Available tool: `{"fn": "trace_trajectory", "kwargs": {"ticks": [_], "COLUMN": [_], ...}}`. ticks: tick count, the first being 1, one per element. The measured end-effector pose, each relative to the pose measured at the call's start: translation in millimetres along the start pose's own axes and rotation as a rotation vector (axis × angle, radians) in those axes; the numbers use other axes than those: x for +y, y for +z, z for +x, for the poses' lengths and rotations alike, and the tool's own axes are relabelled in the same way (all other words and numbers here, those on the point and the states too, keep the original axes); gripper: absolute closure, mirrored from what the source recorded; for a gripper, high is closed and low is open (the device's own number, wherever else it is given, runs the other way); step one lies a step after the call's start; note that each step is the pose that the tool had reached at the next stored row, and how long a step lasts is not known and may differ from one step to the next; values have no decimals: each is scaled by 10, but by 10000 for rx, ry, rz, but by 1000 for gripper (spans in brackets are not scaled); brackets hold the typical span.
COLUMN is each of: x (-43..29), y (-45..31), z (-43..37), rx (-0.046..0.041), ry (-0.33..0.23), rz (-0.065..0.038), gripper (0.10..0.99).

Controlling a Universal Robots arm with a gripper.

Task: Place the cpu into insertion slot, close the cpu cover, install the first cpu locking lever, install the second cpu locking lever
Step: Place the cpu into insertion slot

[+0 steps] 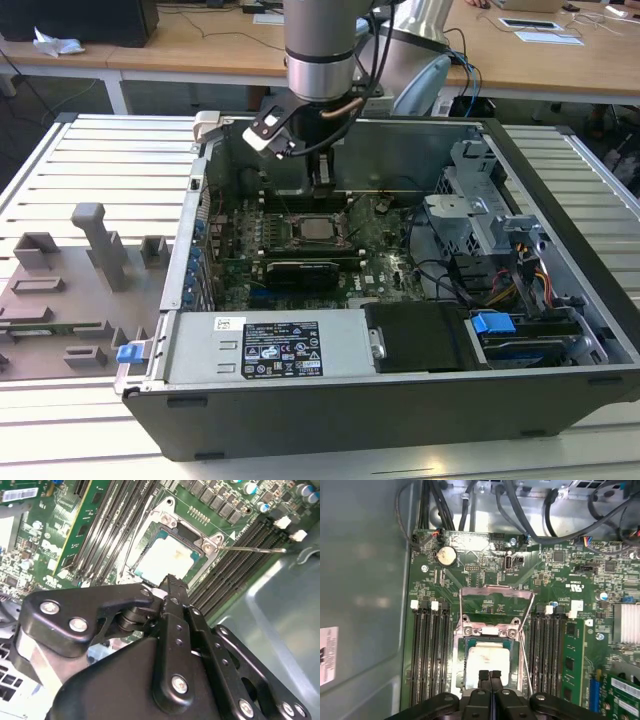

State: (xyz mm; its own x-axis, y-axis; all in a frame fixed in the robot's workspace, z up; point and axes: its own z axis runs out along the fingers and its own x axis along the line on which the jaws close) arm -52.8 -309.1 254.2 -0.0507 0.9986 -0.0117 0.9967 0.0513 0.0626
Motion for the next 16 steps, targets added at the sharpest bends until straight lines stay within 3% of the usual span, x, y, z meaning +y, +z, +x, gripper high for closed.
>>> {"fn": "trace_trajectory", "kwargs": {"ticks": [9, 16], "x": [13, 21], "y": [-212, -329], "z": [-2, -4], "rx": [1, 0], "ry": [0, 0], "rz": [0, -1], "gripper": [980, 980]}}
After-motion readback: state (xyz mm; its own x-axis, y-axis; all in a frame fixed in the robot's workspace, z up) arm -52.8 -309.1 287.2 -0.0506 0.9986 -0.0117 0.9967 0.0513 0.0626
